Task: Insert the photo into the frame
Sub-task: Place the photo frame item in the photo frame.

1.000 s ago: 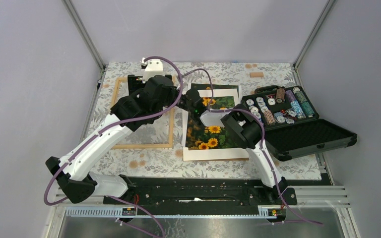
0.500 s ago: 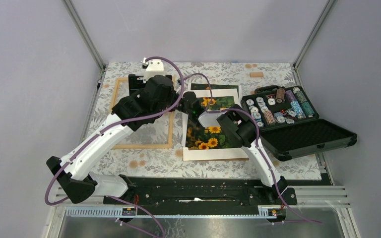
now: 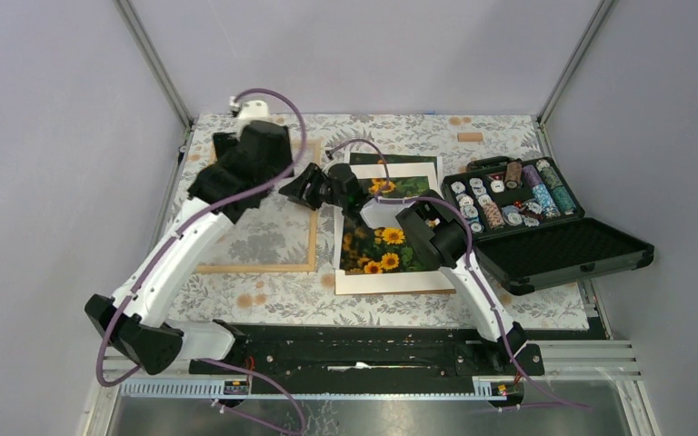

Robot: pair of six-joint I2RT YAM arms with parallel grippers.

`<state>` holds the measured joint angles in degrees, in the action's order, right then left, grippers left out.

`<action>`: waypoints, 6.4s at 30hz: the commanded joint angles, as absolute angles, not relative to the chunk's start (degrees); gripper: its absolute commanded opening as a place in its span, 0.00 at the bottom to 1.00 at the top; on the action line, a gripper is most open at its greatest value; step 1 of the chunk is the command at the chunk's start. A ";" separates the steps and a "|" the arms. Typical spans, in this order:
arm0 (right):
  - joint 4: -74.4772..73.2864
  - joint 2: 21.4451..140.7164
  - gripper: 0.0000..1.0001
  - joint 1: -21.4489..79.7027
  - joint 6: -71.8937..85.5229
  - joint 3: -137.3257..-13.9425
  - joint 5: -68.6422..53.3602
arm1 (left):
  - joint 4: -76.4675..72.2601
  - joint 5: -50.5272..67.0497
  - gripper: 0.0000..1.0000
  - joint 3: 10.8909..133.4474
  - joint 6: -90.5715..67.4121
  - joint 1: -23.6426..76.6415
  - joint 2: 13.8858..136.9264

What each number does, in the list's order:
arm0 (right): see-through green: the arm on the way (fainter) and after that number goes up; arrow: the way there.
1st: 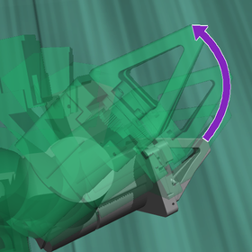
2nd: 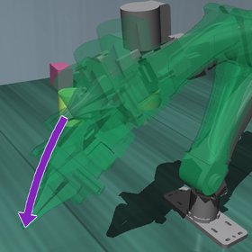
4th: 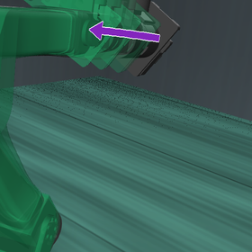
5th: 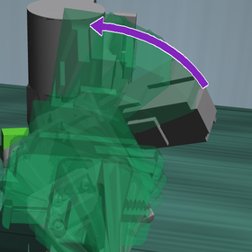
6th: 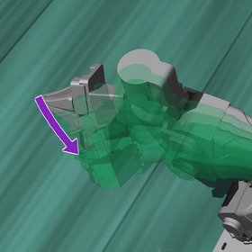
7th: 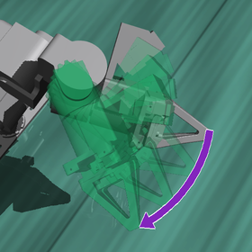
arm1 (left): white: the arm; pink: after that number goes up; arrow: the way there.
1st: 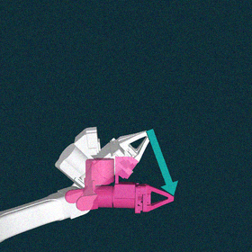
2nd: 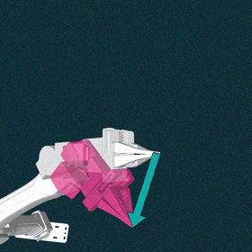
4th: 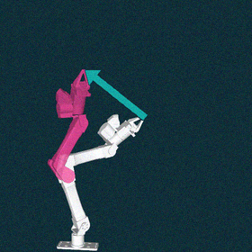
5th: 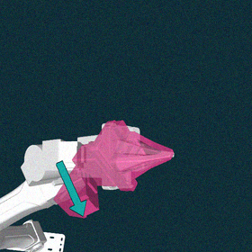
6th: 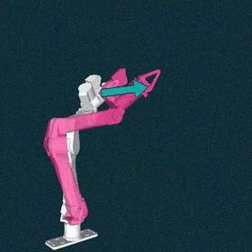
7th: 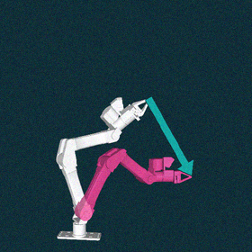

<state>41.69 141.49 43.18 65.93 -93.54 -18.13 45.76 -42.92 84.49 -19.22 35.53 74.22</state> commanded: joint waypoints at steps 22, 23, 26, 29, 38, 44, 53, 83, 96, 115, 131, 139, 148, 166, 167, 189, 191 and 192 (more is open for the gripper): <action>57.05 138.54 0.00 37.32 97.08 -89.78 -39.05 | 35.86 1.61 0.99 90.90 -33.70 -11.28 94.35; 59.51 138.60 0.00 37.20 99.09 -89.37 -39.44 | 36.47 1.80 0.99 92.15 -33.34 -11.58 95.69; 60.28 136.93 0.00 36.85 101.06 -87.56 -40.15 | 37.69 2.63 0.99 94.89 -32.47 -12.62 99.13; 60.00 135.56 0.00 36.55 101.68 -84.37 -40.83 | 37.54 4.17 0.99 96.15 -32.24 -13.97 102.10; 48.78 138.81 0.06 33.79 86.55 -87.60 -50.65 | 36.65 0.73 0.98 100.41 -29.56 -14.99 111.18; 40.80 140.58 0.29 33.43 71.29 -91.43 -46.69 | 34.07 -2.75 0.99 101.88 -27.25 -15.87 115.59; 34.79 145.06 0.63 32.80 63.91 -100.74 -43.54 | 28.93 0.99 0.99 103.00 -26.93 -17.88 121.51; 34.71 144.81 0.00 32.19 62.05 -105.54 -44.22 | 19.78 16.52 0.99 97.34 -33.80 -20.30 126.85; 44.48 150.18 0.00 32.76 63.07 -109.21 -39.81 | 15.36 18.62 0.99 91.01 -39.03 -20.32 123.01; 48.26 152.21 0.00 33.58 65.17 -110.11 -37.99 | 11.78 15.61 0.99 82.11 -44.93 -21.27 117.87; 49.04 152.42 0.00 34.55 66.63 -110.58 -37.65 | 9.89 16.17 0.99 79.59 -46.91 -21.53 116.61; 52.89 152.64 0.00 34.81 70.51 -109.37 -37.72 | 9.70 16.27 0.99 79.36 -47.04 -21.61 116.76; 60.08 150.14 0.00 34.86 73.57 -104.36 -38.30 | 9.70 16.39 0.99 79.52 -46.93 -21.71 116.55; 62.02 155.07 0.00 35.16 84.39 -107.65 -36.83 | 9.01 17.80 0.99 79.09 -47.98 -21.99 115.58; 61.94 155.00 0.00 35.24 84.56 -107.60 -36.83 | 8.81 18.00 0.99 78.93 -48.20 -22.02 115.51; 65.32 150.82 0.00 36.30 91.99 -102.65 -36.21 | 4.03 21.76 0.99 74.87 -52.69 -23.64 112.35; 66.30 150.81 0.00 36.31 93.08 -102.40 -36.21 | 4.03 21.57 0.99 74.81 -52.65 -23.67 111.87; 67.10 150.86 0.00 36.30 93.86 -102.44 -36.31 | 4.07 21.50 0.99 74.86 -52.65 -23.70 111.70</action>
